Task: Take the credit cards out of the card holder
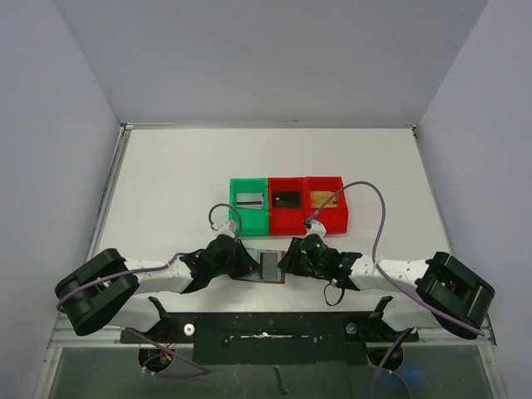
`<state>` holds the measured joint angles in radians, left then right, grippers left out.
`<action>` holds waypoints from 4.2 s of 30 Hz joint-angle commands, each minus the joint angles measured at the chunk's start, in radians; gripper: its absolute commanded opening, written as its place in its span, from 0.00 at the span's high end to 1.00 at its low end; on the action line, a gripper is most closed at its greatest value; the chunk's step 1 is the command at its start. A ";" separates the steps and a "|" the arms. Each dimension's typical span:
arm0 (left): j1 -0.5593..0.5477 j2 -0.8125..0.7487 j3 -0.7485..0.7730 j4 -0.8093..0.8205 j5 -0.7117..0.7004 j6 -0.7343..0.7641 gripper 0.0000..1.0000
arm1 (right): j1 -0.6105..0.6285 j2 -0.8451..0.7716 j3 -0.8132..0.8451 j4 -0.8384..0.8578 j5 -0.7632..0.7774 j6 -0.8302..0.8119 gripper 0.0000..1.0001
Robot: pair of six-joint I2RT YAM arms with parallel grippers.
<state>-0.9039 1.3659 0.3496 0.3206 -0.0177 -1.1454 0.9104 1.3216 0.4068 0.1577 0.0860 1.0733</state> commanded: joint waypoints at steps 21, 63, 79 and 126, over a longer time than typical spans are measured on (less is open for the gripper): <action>-0.004 -0.044 -0.016 0.069 0.012 -0.002 1.00 | -0.005 0.058 0.139 -0.041 -0.074 -0.121 0.71; 0.007 -0.147 -0.066 -0.021 -0.049 -0.007 0.65 | -0.024 0.066 0.115 -0.109 -0.058 -0.096 0.84; 0.007 -0.138 -0.092 0.003 -0.058 -0.026 0.56 | -0.011 0.040 0.279 -0.177 -0.173 -0.236 0.67; 0.012 -0.217 -0.222 0.093 -0.060 -0.105 1.00 | -0.031 0.088 0.168 -0.167 -0.146 -0.200 0.76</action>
<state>-0.8932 1.1999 0.1047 0.5228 -0.0494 -1.2915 0.8780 1.4433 0.5301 0.1467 -0.1116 0.9527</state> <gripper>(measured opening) 0.010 0.232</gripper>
